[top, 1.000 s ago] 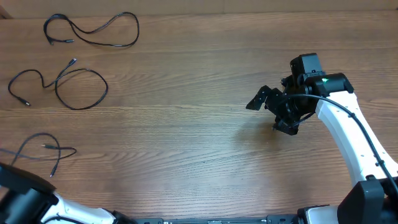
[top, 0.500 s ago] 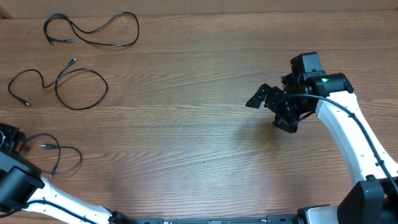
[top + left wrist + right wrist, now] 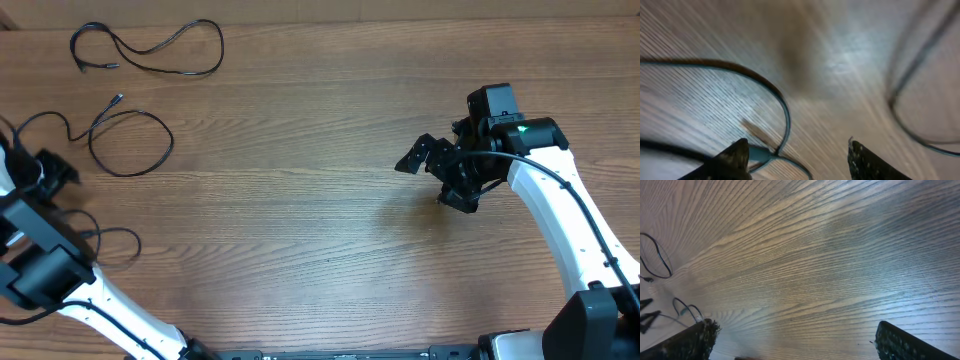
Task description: Untangle cables
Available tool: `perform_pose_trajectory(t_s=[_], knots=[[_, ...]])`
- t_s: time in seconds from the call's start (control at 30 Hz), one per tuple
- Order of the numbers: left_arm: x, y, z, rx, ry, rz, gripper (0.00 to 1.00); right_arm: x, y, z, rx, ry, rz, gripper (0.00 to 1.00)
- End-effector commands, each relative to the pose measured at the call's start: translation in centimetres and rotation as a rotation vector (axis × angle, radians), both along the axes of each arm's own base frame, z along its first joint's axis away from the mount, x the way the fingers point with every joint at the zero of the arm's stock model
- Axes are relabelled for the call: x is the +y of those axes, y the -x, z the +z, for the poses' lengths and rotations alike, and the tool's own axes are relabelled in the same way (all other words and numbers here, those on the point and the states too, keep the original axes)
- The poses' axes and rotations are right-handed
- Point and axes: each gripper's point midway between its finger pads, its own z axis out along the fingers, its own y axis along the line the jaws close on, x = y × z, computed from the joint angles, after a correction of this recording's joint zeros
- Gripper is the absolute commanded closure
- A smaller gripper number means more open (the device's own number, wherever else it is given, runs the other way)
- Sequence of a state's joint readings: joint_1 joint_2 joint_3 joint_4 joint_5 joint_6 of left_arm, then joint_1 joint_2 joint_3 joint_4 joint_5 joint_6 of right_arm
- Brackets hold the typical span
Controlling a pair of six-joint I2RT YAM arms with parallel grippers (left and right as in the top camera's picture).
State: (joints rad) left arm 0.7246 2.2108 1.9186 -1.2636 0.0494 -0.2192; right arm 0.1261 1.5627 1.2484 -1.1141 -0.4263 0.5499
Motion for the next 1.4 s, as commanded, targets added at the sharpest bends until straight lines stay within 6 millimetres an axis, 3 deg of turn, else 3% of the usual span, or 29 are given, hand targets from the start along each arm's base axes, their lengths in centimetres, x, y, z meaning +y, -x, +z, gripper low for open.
perform_pose_trajectory(t_s=[0.0, 0.13, 0.27, 0.37, 0.47, 0.63, 0.77, 0.87, 1.07, 1.27, 1.37], knots=[[2.4, 0.0, 3.8, 0.008, -0.113, 0.063, 0.29, 0.1, -0.6, 0.6, -0.028, 0.003, 0.005, 0.0], [3.5, 1.2, 5.8, 0.025, -0.141, 0.151, 0.37, 0.1, -0.6, 0.6, -0.029, 0.003, 0.005, 0.0], [4.1, 2.7, 5.6, 0.047, -0.121, 0.219, 0.37, 0.1, -0.6, 0.6, -0.028, 0.003, 0.005, 0.0], [3.7, 2.6, 5.4, 0.03, -0.088, 0.214, 0.56, 0.1, -0.6, 0.6, -0.031, 0.002, 0.005, 0.0], [2.4, 1.1, 4.8, -0.037, -0.009, 0.183, 0.63, 0.2, -0.8, 0.7, -0.037, 0.001, 0.005, 0.0], [-1.5, -2.9, 3.5, -0.168, 0.138, 0.044, 0.59, 0.2, -1.0, 0.7, -0.047, 0.0, 0.004, 0.0], [-4.0, -3.7, 1.4, -0.112, 0.135, -0.022, 0.64, 0.2, -1.0, 0.7, -0.046, 0.0, 0.004, 0.0], [-7.5, -4.7, -1.0, -0.072, 0.148, -0.102, 0.63, 0.2, -1.0, 0.7, -0.047, -0.001, 0.004, 0.0], [-11.7, -6.5, -1.9, -0.055, 0.13, -0.271, 0.55, 0.2, -0.8, 0.7, -0.04, 0.0, 0.004, 0.0], [-10.6, -4.5, -2.2, 0.142, -0.078, -0.17, 0.58, 0.2, -0.7, 0.7, -0.034, 0.001, 0.005, 0.0], [-10.8, -3.2, -2.9, 0.194, -0.078, -0.156, 0.57, 0.1, -0.6, 0.6, -0.028, 0.002, 0.005, 0.0]])
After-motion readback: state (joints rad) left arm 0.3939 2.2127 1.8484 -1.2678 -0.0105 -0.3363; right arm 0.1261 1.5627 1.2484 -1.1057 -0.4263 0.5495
